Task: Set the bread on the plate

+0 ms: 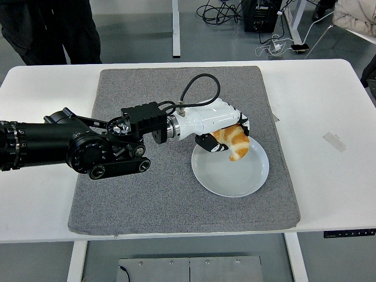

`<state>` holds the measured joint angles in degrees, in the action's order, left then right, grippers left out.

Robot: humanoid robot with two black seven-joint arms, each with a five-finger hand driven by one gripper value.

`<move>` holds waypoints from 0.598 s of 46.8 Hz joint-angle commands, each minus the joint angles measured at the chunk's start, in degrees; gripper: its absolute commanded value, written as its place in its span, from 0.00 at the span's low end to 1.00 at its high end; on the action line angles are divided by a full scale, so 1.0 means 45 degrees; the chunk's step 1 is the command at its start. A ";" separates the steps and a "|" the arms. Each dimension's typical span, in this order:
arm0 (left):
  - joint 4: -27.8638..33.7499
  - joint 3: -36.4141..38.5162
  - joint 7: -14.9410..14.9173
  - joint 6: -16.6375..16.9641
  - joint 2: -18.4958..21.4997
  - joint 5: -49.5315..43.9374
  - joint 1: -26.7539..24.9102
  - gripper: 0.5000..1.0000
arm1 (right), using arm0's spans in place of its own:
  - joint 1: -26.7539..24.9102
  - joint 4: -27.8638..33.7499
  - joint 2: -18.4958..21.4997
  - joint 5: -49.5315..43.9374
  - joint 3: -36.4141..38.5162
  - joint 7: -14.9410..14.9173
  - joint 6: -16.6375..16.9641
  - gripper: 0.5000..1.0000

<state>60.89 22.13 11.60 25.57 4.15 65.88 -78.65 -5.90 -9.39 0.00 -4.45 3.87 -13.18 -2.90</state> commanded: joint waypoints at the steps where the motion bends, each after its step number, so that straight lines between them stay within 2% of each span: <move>1: -0.0035 0.0024 0.0000 0.0000 -0.0180 0.0028 0.0172 0.00 | 0.0002 -0.0004 0.0000 0.0013 0.0000 0.0000 0.0000 1.00; 17: -0.0757 0.0473 0.0058 0.0059 -0.0669 0.0048 0.0855 0.00 | 0.0002 -0.0004 0.0000 0.0013 0.0000 0.0000 0.0000 1.00; 28: -0.0973 0.0512 0.0078 0.0059 -0.0689 0.0067 0.1129 0.00 | 0.0002 -0.0004 0.0000 0.0013 0.0000 0.0000 0.0000 1.00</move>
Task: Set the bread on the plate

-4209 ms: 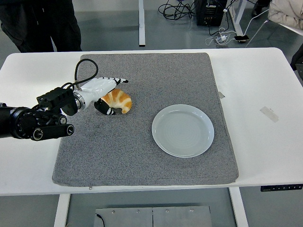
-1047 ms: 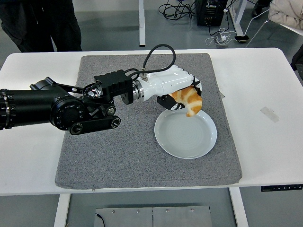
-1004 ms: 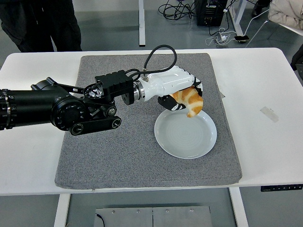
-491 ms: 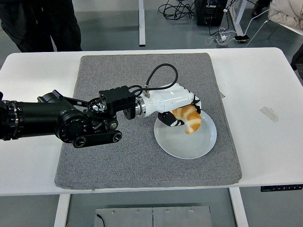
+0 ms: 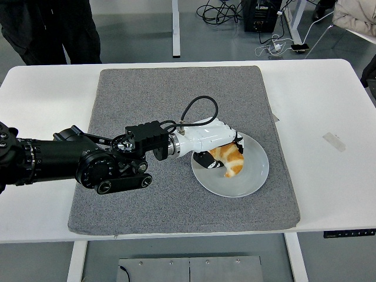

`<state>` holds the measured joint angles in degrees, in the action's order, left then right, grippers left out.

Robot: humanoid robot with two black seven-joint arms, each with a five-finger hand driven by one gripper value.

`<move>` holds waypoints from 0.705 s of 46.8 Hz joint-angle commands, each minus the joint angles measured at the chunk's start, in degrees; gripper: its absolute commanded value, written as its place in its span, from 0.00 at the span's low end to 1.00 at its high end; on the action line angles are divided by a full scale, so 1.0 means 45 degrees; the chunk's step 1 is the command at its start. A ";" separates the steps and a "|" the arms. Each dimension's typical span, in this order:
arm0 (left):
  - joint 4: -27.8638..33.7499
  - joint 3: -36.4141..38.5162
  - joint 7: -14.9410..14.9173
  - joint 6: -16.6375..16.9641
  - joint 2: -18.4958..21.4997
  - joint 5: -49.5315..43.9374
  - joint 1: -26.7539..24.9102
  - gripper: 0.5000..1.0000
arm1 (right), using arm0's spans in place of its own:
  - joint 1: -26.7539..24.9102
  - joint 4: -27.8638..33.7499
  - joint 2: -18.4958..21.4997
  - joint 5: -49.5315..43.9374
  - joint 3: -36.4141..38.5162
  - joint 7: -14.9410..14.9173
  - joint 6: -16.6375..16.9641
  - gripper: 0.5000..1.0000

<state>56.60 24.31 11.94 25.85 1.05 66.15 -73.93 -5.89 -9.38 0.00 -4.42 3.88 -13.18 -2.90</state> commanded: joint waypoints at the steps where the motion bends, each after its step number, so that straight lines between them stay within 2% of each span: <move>1: -0.0019 0.0028 0.0003 -0.0001 0.0001 0.0008 0.0082 0.00 | 0.0000 -0.0006 0.0000 0.0005 -0.0002 0.0000 0.0000 1.00; 33: -0.0351 -0.0089 0.0003 -0.0021 -0.0136 -0.0148 0.0297 0.00 | 0.0000 -0.0006 0.0000 0.0005 -0.0002 0.0000 0.0000 1.00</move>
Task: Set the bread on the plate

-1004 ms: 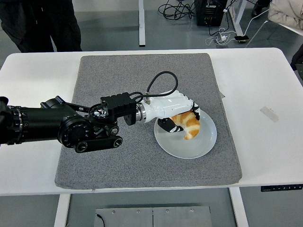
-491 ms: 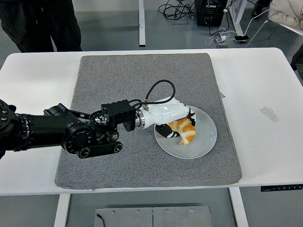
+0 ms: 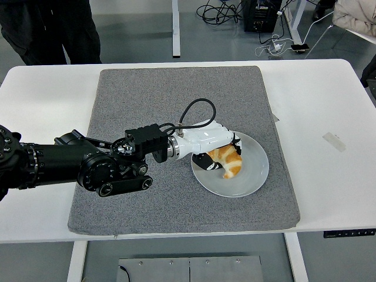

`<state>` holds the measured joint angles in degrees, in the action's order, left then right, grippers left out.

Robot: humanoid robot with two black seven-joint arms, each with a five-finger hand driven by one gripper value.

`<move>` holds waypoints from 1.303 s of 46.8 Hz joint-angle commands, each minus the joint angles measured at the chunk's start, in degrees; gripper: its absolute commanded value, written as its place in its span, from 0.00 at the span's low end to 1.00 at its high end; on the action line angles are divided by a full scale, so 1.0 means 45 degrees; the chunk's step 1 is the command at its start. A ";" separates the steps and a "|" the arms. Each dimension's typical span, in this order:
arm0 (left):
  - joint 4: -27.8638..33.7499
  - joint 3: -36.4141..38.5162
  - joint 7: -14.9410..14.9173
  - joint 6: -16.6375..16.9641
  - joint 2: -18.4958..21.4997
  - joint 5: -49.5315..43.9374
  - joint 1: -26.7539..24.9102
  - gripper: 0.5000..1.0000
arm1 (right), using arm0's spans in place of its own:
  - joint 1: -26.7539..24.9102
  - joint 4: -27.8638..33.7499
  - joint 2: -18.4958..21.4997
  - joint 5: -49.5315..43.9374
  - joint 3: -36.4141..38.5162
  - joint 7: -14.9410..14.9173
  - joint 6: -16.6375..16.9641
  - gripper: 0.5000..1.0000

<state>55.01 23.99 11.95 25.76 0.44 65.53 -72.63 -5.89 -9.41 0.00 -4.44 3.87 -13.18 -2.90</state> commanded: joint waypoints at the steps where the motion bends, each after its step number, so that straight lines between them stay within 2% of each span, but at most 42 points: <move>1: 0.0001 -0.0019 0.0001 -0.0001 0.0001 -0.0030 0.0008 0.00 | 0.0000 0.0001 0.0000 0.0010 0.0000 0.0000 0.0000 1.00; 10: 0.0001 -0.0038 0.0001 -0.0001 0.0001 -0.0108 0.0086 0.00 | 0.0000 0.0001 0.0000 0.0010 0.0000 0.0000 0.0000 1.00; 14: 0.0001 -0.0038 0.0001 -0.0021 0.0001 -0.0128 0.0086 0.20 | 0.0000 0.0001 0.0000 0.0010 0.0000 0.0000 0.0000 1.00; 25: 0.0001 -0.0077 -0.0019 -0.0040 0.0001 -0.0167 0.0164 0.54 | 0.0000 0.0001 0.0000 0.0010 0.0000 0.0000 0.0000 1.00; 31: 0.0001 -0.0097 0.0001 -0.0060 0.0001 -0.0167 0.0145 0.76 | 0.0000 0.0001 0.0000 0.0010 0.0000 0.0000 0.0000 1.00; 34: 0.0021 -0.0116 0.0020 -0.0060 0.0020 -0.0167 0.0145 0.91 | 0.0000 0.0001 0.0000 0.0010 0.0000 0.0000 0.0000 1.00; 38: 0.0040 -0.0116 0.0273 -0.0176 0.0020 -0.0167 0.0106 0.94 | 0.0000 0.0001 0.0000 -0.0009 0.0000 0.0000 0.0000 1.00; 43: 0.0157 -0.0330 0.0898 -0.0567 0.0059 -0.0420 0.0028 0.94 | 0.0000 0.0001 0.0000 0.0010 0.0000 0.0000 0.0000 1.00; 48: 0.0236 -0.0643 0.1172 -0.1055 0.0196 -0.0967 -0.0050 0.94 | 0.0000 0.0001 0.0000 0.0010 0.0000 0.0000 0.0000 1.00; 54: 0.0294 -0.1501 0.1660 -0.1485 0.0566 -0.1299 -0.0050 0.94 | 0.0000 0.0001 0.0000 -0.0009 0.0000 0.0000 0.0000 1.00; 61: 0.0665 -0.2906 0.2792 -0.2734 0.1386 -0.2197 -0.0050 0.94 | 0.0000 0.0001 0.0000 0.0010 0.0000 0.0000 0.0000 1.00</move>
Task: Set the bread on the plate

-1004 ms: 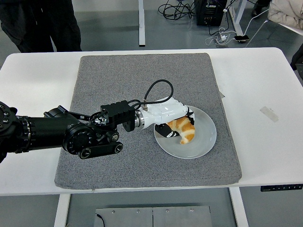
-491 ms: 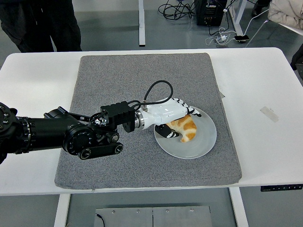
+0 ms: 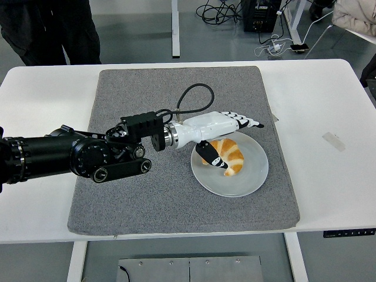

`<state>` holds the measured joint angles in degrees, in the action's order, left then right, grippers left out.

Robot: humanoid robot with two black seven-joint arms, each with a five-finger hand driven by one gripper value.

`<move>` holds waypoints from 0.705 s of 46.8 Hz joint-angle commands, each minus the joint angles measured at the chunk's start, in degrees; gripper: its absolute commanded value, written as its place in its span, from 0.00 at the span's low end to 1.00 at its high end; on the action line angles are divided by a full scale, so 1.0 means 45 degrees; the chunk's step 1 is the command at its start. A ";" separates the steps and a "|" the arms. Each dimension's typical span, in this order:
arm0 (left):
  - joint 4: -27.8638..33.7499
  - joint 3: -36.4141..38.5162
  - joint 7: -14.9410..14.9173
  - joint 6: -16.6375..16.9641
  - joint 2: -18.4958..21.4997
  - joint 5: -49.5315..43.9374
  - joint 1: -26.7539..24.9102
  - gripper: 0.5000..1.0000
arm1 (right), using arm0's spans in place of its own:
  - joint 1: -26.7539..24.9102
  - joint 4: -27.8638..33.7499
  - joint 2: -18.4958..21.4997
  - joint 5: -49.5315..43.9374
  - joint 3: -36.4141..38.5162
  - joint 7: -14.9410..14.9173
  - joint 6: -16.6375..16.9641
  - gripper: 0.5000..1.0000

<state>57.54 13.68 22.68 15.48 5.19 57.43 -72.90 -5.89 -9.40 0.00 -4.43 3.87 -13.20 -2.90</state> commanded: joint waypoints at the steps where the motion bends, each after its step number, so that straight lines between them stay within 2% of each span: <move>1: 0.0084 -0.0869 0.0524 -0.0606 0.0447 -0.0553 0.0028 0.94 | 0.0001 -0.0002 0.0000 0.0008 0.0000 0.0003 0.0000 1.00; 4: 0.0104 -0.1689 0.0876 -0.0900 0.0721 -0.1022 0.0164 0.94 | 0.0001 -0.0002 0.0000 0.0008 0.0000 0.0003 0.0000 1.00; 9: 0.0084 -0.2901 0.1267 -0.0959 0.1268 -0.2017 0.0457 0.94 | 0.0001 -0.0002 0.0000 -0.0012 0.0000 0.0003 0.0000 1.00; 16: 0.0084 -0.4502 0.1307 -0.0959 0.2068 -0.3638 0.1004 0.94 | 0.0001 -0.0002 0.0000 0.0008 0.0000 0.0003 0.0000 1.00; 22: 0.0084 -0.6415 0.1482 -0.0940 0.2869 -0.5181 0.1941 0.94 | 0.0001 -0.0002 0.0000 -0.0012 0.0000 0.0003 0.0000 1.00; 33: -0.0131 -0.9503 0.2009 -0.0940 0.2832 -0.6472 0.3894 0.94 | 0.0001 -0.0001 0.0000 -0.0012 0.0000 0.0003 0.0000 1.00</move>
<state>57.23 -26.35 31.15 11.21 18.21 29.23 -57.31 -5.89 -9.40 0.00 -4.41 3.87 -13.19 -2.90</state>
